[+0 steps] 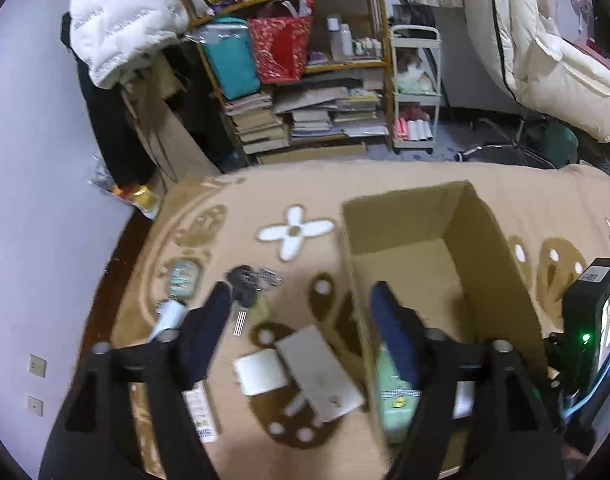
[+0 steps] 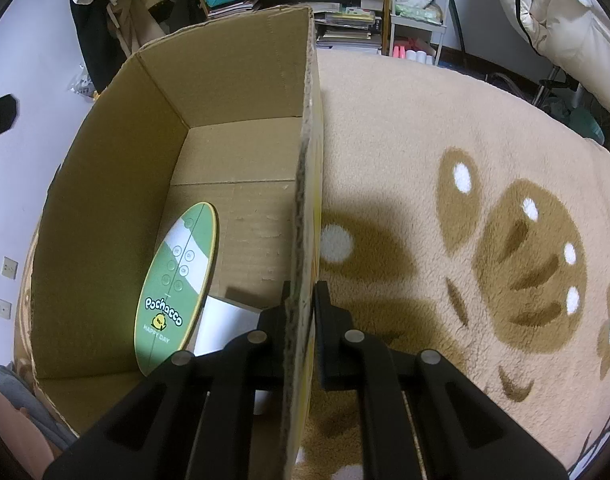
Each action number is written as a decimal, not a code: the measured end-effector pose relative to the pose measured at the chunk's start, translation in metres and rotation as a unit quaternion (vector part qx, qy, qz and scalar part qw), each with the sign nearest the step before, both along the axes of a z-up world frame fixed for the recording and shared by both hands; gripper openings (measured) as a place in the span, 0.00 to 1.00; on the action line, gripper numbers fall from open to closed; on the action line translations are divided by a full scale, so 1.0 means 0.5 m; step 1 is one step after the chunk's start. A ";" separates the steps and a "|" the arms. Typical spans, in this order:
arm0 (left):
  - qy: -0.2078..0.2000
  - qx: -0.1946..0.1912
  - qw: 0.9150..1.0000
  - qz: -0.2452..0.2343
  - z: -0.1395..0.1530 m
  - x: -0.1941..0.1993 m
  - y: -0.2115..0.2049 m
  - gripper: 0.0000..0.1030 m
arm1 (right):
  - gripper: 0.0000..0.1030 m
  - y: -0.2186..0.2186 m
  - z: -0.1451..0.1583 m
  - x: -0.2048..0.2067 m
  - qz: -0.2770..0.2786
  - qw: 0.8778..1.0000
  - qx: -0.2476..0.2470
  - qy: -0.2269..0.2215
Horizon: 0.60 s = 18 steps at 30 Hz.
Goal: Organize rigid objects
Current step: 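Move the left tool back over the remaining table items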
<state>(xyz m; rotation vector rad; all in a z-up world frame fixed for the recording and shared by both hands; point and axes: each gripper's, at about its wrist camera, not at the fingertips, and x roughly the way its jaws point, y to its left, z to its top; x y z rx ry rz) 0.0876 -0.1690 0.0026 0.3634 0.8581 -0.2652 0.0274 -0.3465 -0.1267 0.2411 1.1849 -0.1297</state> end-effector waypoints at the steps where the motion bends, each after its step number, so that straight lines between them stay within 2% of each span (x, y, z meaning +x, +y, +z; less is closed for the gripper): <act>1: -0.003 -0.001 1.000 0.000 0.004 0.001 0.010 0.83 | 0.09 0.001 0.000 0.000 0.000 1.000 0.000 0.000; 3: -0.009 -0.014 1.000 -0.003 0.012 0.008 0.036 0.97 | 0.09 0.000 0.000 0.000 0.001 1.000 -0.001 0.000; 4: -0.013 -0.026 1.000 0.002 0.015 0.011 0.053 1.00 | 0.09 -0.001 0.000 0.000 0.000 1.000 -0.001 0.000; 8: -0.028 -0.018 0.999 0.032 0.014 0.025 0.099 1.00 | 0.09 -0.001 0.000 0.001 -0.001 1.000 -0.001 0.000; 12: -0.022 0.007 0.999 0.040 -0.008 0.047 0.131 1.00 | 0.09 -0.001 0.000 0.001 0.000 1.000 -0.001 0.000; 18: 0.002 0.019 0.998 0.053 -0.058 0.075 0.186 1.00 | 0.09 -0.002 0.000 0.000 0.000 1.000 -0.002 0.000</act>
